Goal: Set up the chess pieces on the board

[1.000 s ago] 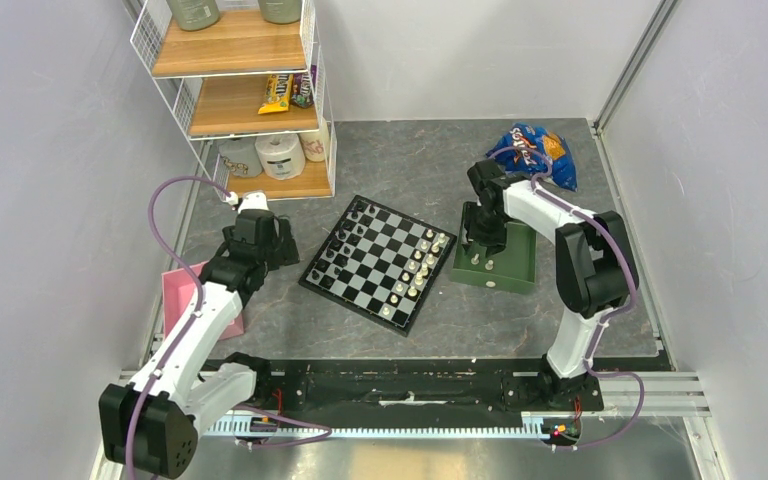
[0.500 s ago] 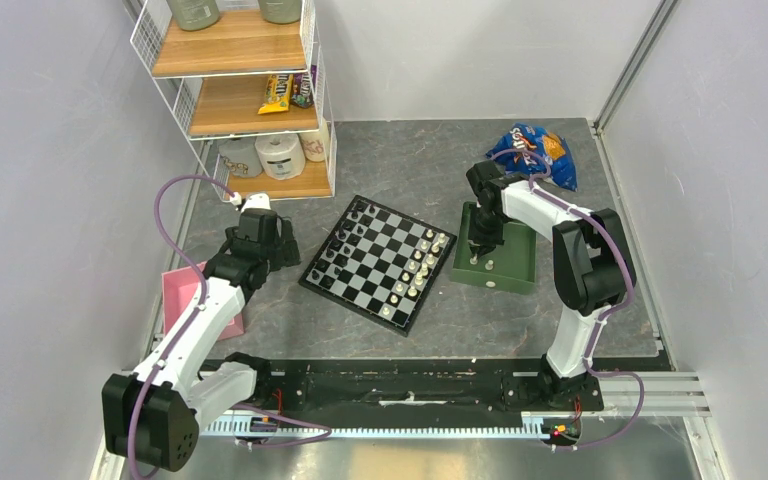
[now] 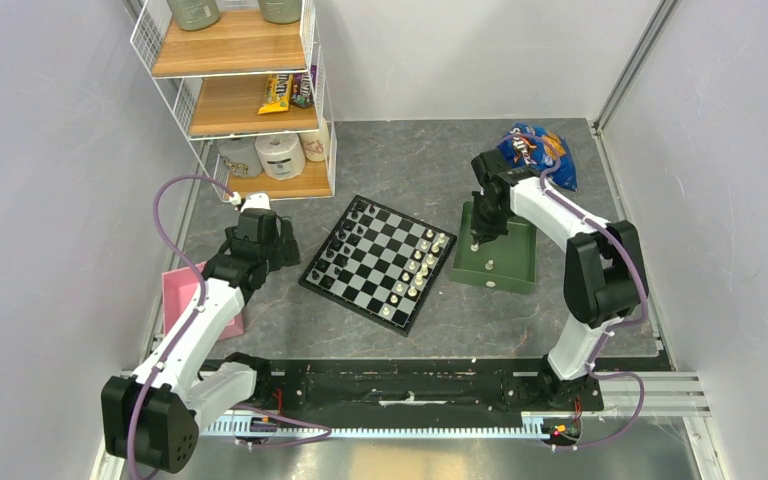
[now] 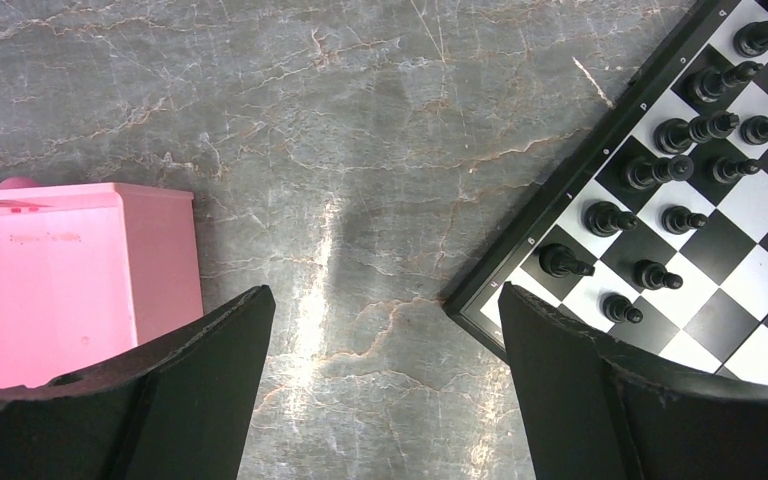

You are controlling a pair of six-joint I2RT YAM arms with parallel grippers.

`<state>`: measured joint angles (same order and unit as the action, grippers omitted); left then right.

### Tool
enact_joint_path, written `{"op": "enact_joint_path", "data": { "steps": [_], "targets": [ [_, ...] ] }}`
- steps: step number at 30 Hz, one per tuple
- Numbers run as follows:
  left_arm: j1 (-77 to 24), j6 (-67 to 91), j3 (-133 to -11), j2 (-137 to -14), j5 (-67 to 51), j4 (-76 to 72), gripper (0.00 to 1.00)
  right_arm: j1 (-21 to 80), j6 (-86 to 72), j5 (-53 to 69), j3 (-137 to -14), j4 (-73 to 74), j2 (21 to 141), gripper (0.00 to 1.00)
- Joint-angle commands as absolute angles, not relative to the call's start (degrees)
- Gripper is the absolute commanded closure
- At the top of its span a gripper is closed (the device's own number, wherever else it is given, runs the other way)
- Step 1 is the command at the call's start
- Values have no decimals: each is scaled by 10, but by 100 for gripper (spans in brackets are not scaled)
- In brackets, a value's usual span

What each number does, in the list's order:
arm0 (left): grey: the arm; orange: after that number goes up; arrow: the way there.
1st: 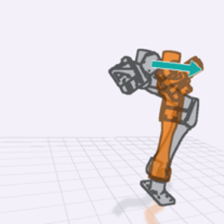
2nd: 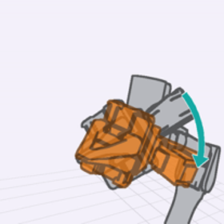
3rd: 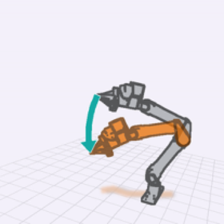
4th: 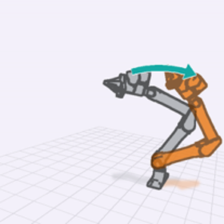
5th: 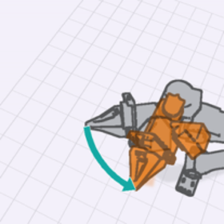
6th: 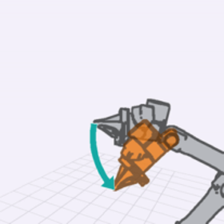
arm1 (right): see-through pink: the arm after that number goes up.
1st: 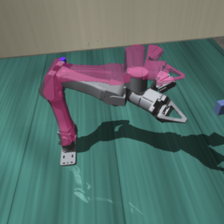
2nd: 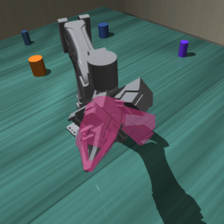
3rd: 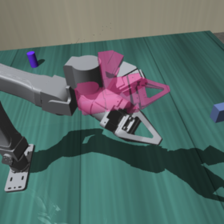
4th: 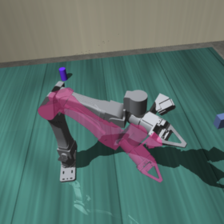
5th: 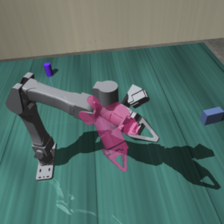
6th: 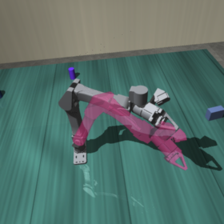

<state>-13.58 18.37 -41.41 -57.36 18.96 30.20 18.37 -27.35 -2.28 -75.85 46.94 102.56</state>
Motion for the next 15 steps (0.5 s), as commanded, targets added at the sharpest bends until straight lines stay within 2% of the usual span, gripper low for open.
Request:
{"op": "enact_joint_path", "data": {
  "steps": [1,7,11,15],
  "targets": [
    [-134,185,-437,-559,182,296,10,185,-271,-36,-791,477,984,98],
    [-134,185,-438,-554,178,296,10,185,-263,-7,-799,488,957,99],
    [-134,185,-439,-551,174,296,10,188,-220,75,-799,491,933,98],
    [-134,185,-440,-549,171,296,10,226,-183,84,-784,495,896,98]
  ]
}}
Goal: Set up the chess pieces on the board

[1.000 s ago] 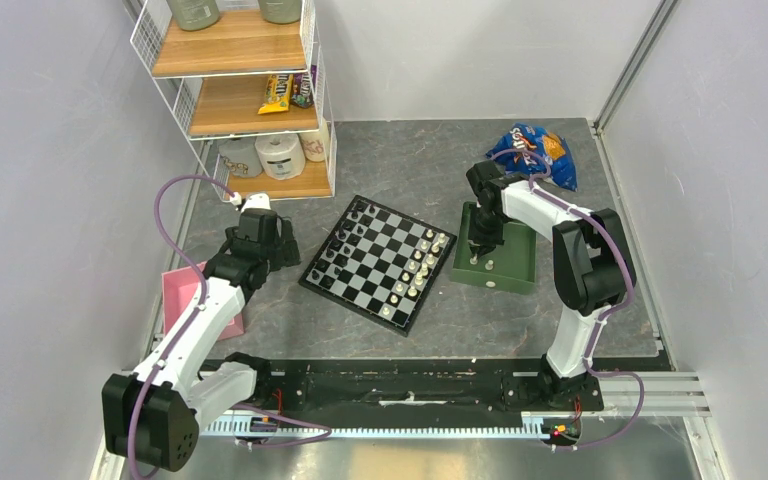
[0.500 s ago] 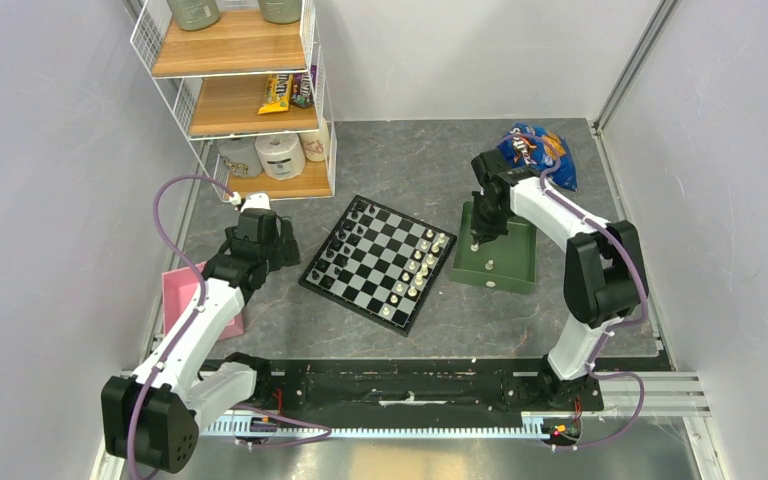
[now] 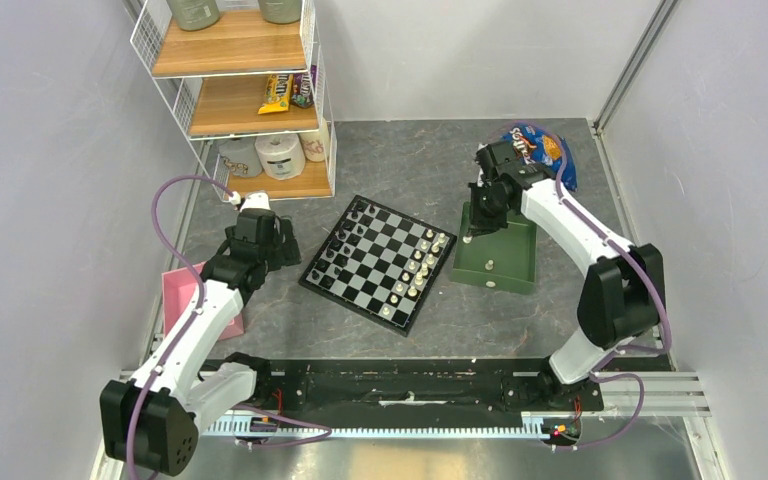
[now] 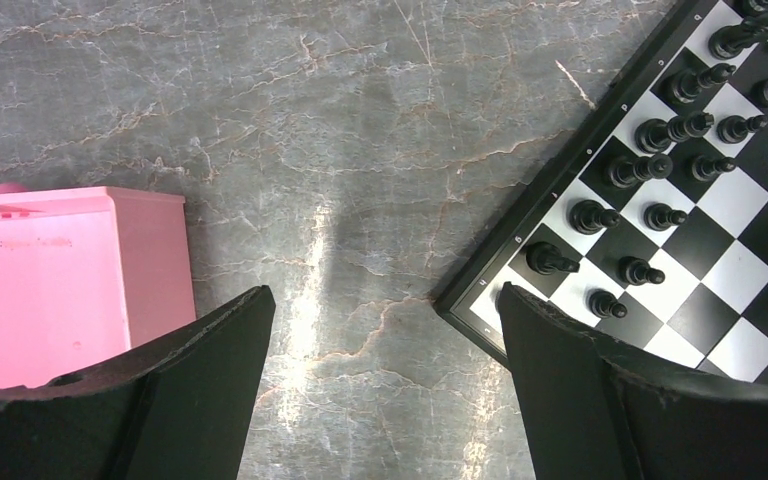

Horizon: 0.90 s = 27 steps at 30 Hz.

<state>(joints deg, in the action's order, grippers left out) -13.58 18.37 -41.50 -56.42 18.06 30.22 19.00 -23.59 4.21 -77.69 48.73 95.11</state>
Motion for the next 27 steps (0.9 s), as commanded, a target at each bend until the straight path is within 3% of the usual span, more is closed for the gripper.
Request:
{"op": "enact_joint_path", "data": {
  "steps": [1,16,27],
  "targets": [
    [-134,186,-440,-547,170,296,10,243,-174,77,-784,499,888,99],
    [-134,194,-438,-523,172,304,10,464,-248,17,-735,476,887,99],
    [-134,196,-439,-523,167,304,10,535,-289,-30,-749,456,967,100]
  ]
}}
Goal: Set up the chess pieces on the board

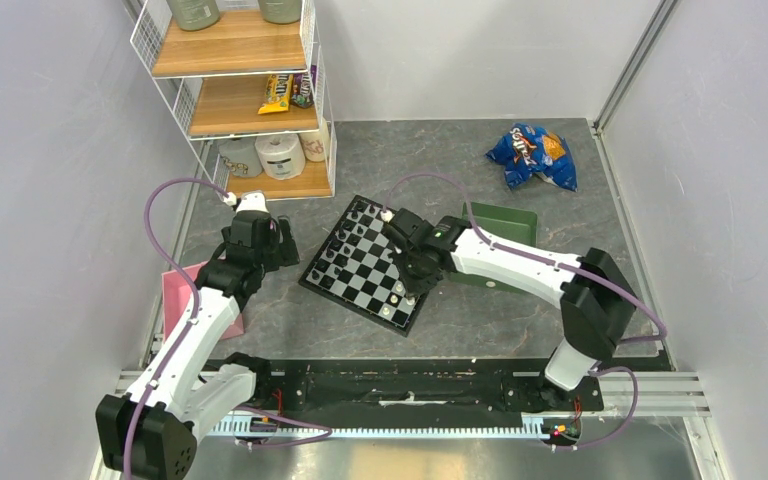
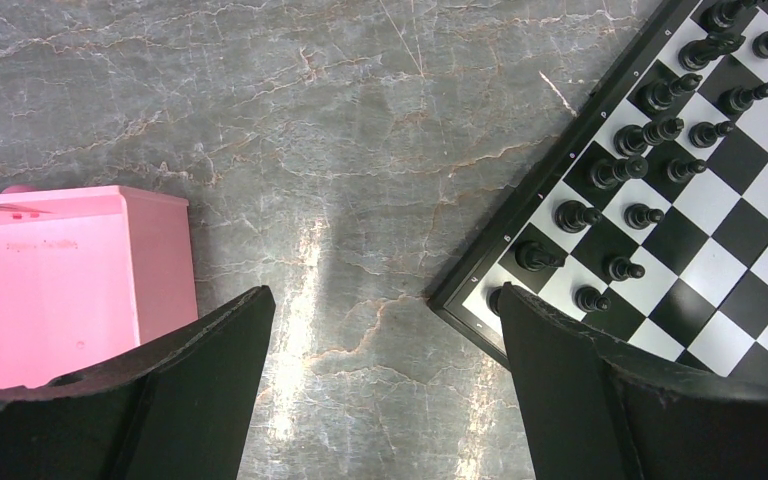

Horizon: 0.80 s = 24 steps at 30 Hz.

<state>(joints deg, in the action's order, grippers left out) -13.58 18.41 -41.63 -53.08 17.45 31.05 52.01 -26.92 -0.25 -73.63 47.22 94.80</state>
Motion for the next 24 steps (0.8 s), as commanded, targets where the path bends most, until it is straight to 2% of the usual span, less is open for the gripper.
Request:
{"op": "enact_joint_path", "data": {
  "steps": [1,12,24],
  "targets": [
    [-134,196,-438,-522,166,304,10,541,-291,-30,-750,455,971,100],
    [-134,196,-439,-528,166,304,10,556,-287,-71,-748,442,1008,100],
    [-134,196,-438,-533,164,304,10,556,-281,-65,-749,424,1030,100]
  ]
}}
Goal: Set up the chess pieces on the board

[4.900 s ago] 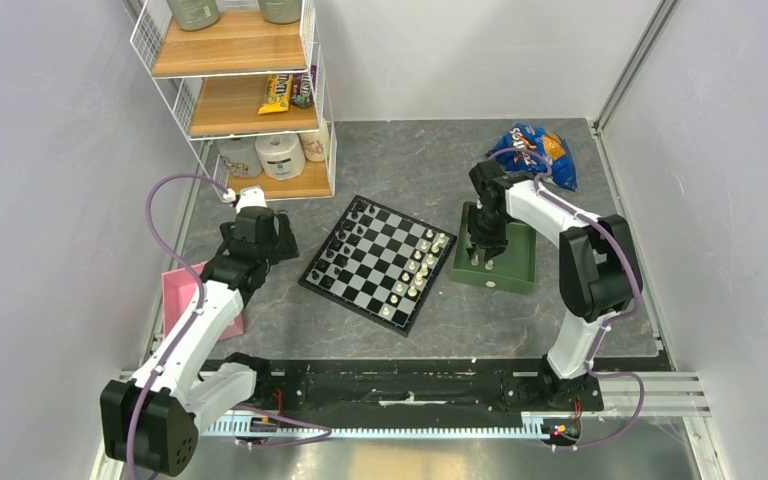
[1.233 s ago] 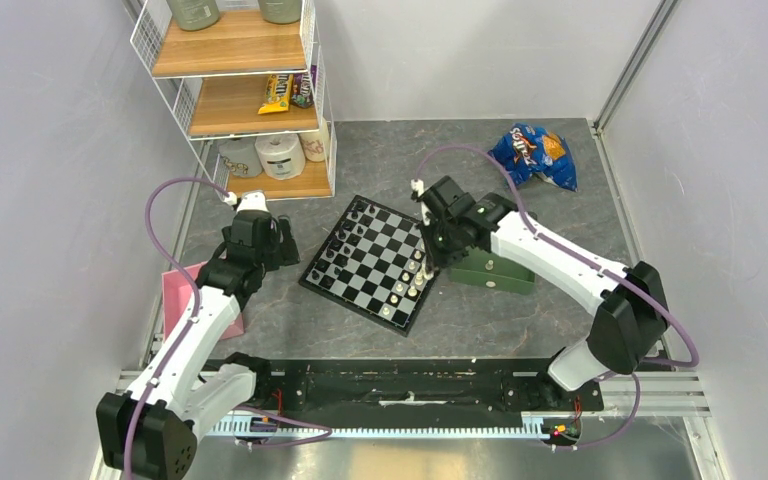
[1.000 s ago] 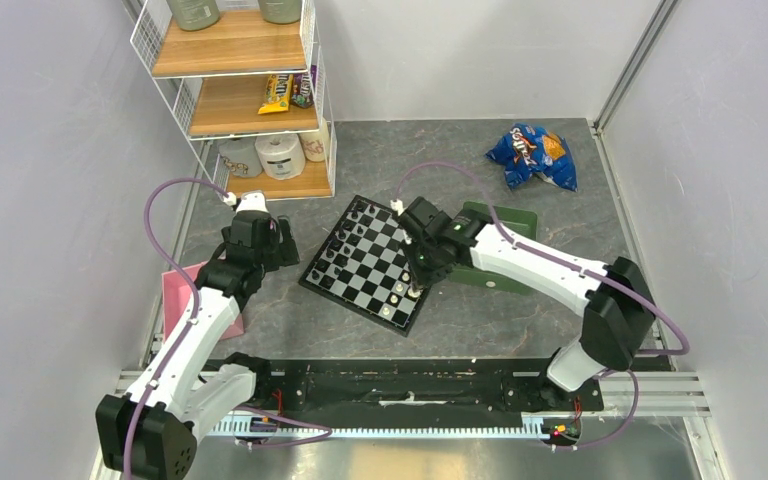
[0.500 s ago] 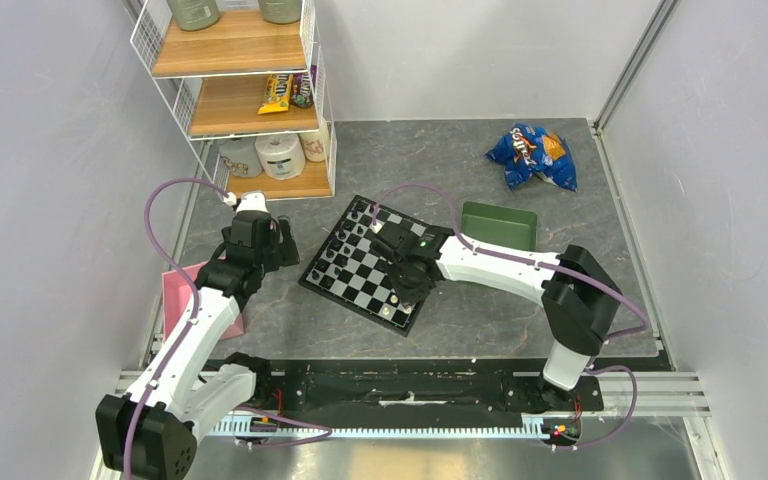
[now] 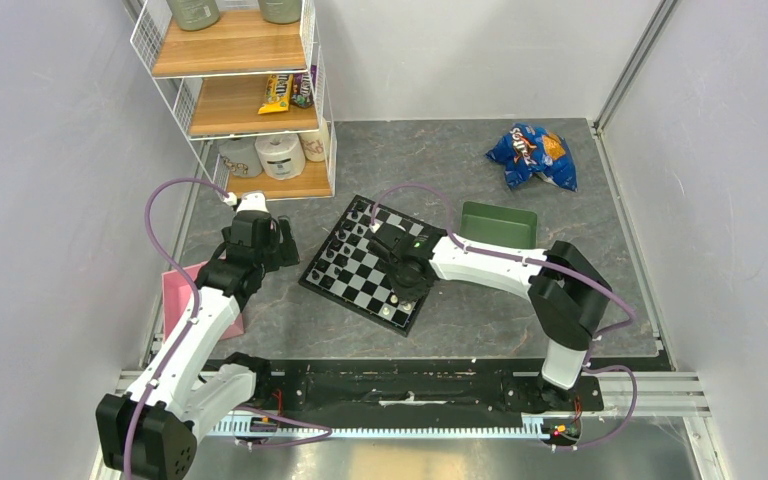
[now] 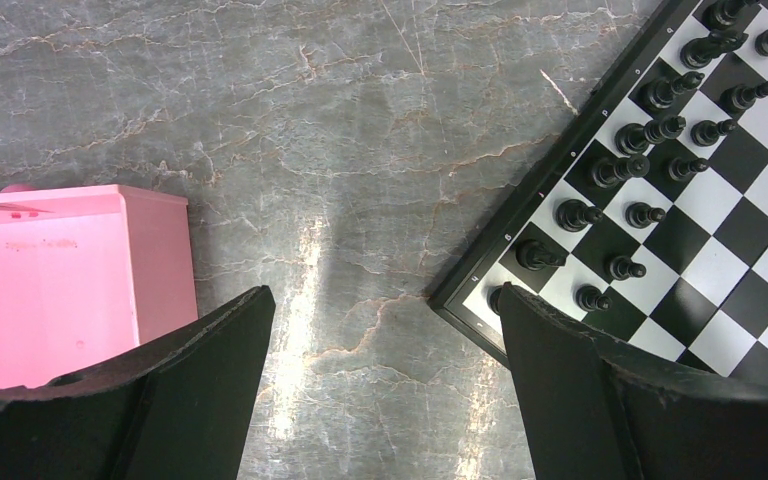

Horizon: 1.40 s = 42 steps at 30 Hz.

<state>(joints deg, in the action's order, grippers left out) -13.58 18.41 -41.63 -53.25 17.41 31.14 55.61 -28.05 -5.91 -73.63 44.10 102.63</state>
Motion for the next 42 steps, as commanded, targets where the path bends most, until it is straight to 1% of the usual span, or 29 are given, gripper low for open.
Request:
{"op": "enact_joint_path", "data": {
  "steps": [1,5,13,25,28,30,31,34,38,42],
  "targets": [
    [-134,196,-438,-533,165,304,10,556,-280,-65,-749,424,1032,100],
    [-135,196,-439,-533,164,304,10,555,-276,-63,-748,425,1036,97],
    [-134,195,-438,-535,164,304,10,555,-271,-63,-749,425,1036,80],
    [-135,197,-438,-536,163,304,10,551,-261,-58,-758,432,1021,73],
    [-135,197,-437,-536,163,304,10,550,-253,-55,-766,442,1006,69],
    [-134,196,-437,-536,163,305,10,548,-249,-55,-770,447,994,63],
    [-134,197,-438,-536,163,304,10,548,-247,-55,-769,448,987,57],
    [-134,196,-438,-539,164,304,10,547,-241,-52,-771,450,970,46],
    [-135,197,-439,-540,165,305,10,543,-236,-52,-778,453,945,35],
    [-134,197,-437,-537,168,305,10,529,-231,-76,-785,455,918,28]
  ]
}}
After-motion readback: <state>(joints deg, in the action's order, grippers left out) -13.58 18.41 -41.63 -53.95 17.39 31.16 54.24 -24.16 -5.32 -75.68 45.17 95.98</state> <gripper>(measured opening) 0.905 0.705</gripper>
